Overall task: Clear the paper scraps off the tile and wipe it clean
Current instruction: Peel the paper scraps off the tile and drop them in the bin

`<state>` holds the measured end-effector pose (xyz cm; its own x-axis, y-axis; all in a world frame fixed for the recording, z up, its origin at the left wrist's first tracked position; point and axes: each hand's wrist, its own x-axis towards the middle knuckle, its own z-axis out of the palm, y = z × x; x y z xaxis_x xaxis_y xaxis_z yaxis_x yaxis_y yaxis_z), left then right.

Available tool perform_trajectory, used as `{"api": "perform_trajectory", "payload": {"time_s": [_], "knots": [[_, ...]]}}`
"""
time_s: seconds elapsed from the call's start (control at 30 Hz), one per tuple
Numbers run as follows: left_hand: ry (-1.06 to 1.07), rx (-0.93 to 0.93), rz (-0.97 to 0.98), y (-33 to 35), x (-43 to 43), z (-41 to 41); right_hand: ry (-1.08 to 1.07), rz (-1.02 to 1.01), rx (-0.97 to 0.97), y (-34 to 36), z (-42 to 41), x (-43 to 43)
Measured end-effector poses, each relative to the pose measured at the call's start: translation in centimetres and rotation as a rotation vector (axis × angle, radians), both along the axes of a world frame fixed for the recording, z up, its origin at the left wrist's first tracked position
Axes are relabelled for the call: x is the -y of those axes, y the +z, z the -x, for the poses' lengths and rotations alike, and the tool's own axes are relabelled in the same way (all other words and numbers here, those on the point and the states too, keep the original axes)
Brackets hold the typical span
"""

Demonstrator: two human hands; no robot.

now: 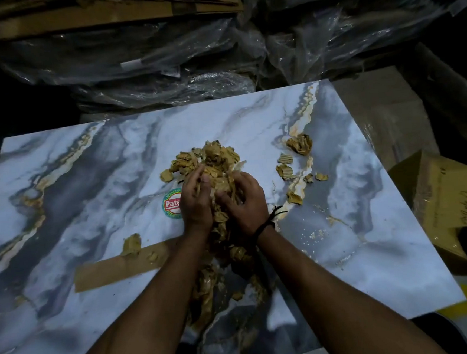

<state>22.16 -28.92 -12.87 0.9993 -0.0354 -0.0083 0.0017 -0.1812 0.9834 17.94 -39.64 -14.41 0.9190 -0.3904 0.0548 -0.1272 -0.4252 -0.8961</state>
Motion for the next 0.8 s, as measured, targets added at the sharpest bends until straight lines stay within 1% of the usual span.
{"api": "perform_trajectory", "payload": {"time_s": [0.07, 0.13, 0.27, 0.37, 0.47, 0.57, 0.63, 0.8], "knots": [[0.004, -0.02, 0.093, 0.7, 0.9, 0.1, -0.012, -0.078, 0.016, 0.1, -0.1, -0.1], [0.002, -0.039, 0.162, 1.4, 1.6, 0.1, -0.02, -0.208, 0.013, -0.2, -0.2, 0.2], [0.007, -0.062, 0.241, 2.9, 2.4, 0.4, 0.001, -0.439, -0.037, 0.1, -0.4, 0.2], [0.017, -0.063, 0.291, 4.6, 2.7, 0.8, 0.004, -0.568, 0.016, 1.4, -0.2, 0.2], [0.005, -0.06, 0.38, 6.6, 3.2, 1.3, -0.065, -0.492, 0.093, 3.9, 0.2, 0.9], [-0.022, -0.037, 0.439, 8.7, 4.3, 2.1, -0.108, -0.532, 0.135, 6.1, 1.1, 2.2], [-0.032, -0.029, 0.462, 10.1, 5.3, 2.8, -0.137, -0.51, 0.168, 7.3, 1.9, 3.1], [-0.126, -0.123, 0.552, 12.3, 8.3, 5.1, -0.262, -0.415, 0.258, 9.5, 4.1, 5.6]]}}
